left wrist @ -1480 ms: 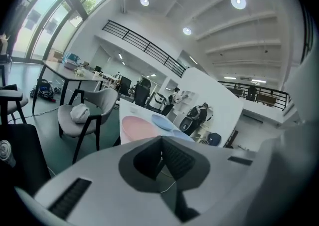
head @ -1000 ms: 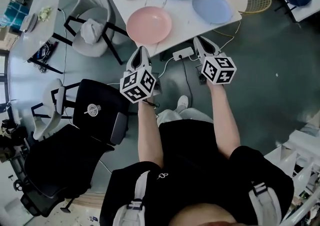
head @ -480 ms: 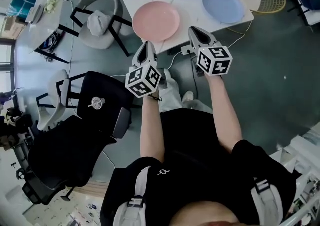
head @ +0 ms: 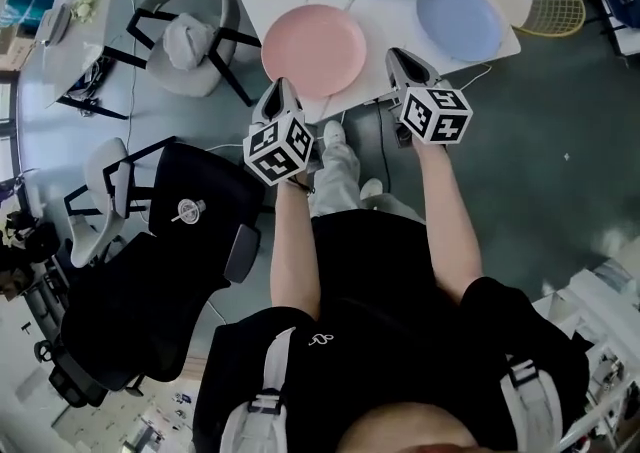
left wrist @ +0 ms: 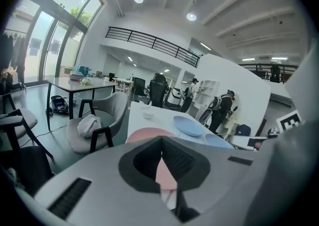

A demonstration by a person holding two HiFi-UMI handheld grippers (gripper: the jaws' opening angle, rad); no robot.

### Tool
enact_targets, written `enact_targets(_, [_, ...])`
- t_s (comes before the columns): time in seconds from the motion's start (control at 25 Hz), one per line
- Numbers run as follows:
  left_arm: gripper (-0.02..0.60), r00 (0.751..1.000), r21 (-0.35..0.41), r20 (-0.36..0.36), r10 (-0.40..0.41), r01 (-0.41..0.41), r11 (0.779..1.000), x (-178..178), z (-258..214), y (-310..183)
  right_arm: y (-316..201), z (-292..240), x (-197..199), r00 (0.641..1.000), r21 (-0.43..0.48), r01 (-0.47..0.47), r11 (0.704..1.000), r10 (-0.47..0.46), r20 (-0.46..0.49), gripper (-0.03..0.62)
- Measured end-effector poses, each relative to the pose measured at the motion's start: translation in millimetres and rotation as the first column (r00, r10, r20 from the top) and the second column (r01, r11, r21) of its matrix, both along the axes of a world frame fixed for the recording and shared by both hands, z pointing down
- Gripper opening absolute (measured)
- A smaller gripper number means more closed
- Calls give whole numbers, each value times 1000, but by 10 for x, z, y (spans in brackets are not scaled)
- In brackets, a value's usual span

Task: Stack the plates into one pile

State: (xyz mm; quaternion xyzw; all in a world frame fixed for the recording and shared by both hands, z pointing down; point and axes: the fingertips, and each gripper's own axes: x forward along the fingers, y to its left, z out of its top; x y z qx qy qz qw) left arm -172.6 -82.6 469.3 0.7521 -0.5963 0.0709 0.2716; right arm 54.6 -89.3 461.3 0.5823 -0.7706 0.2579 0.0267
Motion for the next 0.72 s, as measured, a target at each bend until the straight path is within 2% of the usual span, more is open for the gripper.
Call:
enact_targets(0.12, [17,999,-37,35,-14,15,999,-65,157,-151,-191,142,-127,1000,-24,23,999,-23,4,14])
enact_targets(0.32, [17,997,-92,77,-31,38,995,-223,409,-305,-394,479,-221,999,-104,40,994,-40,-1,60])
enact_targets(0.48, [98,995,-148,92,-30,44,988,-312,626,-405,-486,700,-236,999,-161,36,986,-37,1,69])
enact_targets(0.72, [120,990,-239,132,-39,70,969,-451,950,-515,-570,999,-310,999,-232,35,972,-37,-5,85])
